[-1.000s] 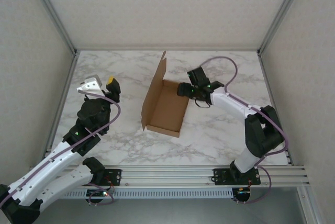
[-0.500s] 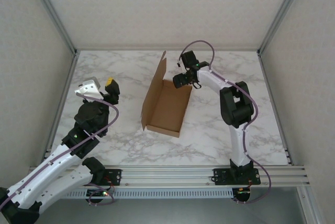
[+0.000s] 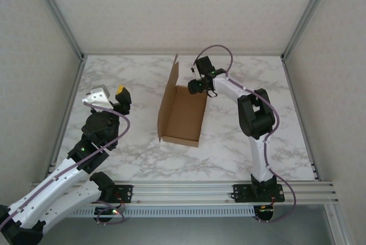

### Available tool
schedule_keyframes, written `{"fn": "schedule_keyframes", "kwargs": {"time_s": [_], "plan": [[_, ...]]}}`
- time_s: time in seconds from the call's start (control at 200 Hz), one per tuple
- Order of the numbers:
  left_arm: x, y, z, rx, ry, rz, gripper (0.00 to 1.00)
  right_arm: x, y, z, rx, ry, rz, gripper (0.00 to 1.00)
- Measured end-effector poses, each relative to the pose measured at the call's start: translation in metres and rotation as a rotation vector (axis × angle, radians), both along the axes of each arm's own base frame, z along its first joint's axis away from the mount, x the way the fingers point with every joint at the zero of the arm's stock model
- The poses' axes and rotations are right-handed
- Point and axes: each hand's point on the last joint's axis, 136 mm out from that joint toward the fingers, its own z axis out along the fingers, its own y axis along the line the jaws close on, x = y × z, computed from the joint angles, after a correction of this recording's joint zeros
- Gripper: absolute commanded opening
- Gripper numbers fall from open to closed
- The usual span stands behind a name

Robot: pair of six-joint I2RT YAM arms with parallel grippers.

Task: Fold the paper box

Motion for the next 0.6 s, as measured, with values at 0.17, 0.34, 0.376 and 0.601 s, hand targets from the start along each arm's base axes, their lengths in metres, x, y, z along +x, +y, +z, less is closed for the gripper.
{"fn": "schedule_keyframes", "kwargs": {"time_s": [0.17,0.34,0.376,0.601], "plan": [[0.0,0.0,0.0,0.0,0.001,0.0,0.68,-0.013,-0.019,-0.001,0.021,0.002,-0.116,0.42],[0.001,0.0,-0.001,0.0,0.003,0.0,0.68,-0.036,-0.056,-0.009,0.029,0.051,-0.304,0.41],[0.001,-0.001,-0.002,0.0,0.005,0.0,0.68,-0.04,-0.062,-0.012,0.03,0.062,-0.339,0.41],[0.004,-0.003,-0.006,0.009,0.019,-0.001,0.68,-0.091,-0.091,-0.04,0.067,0.18,-0.556,0.4]]}}
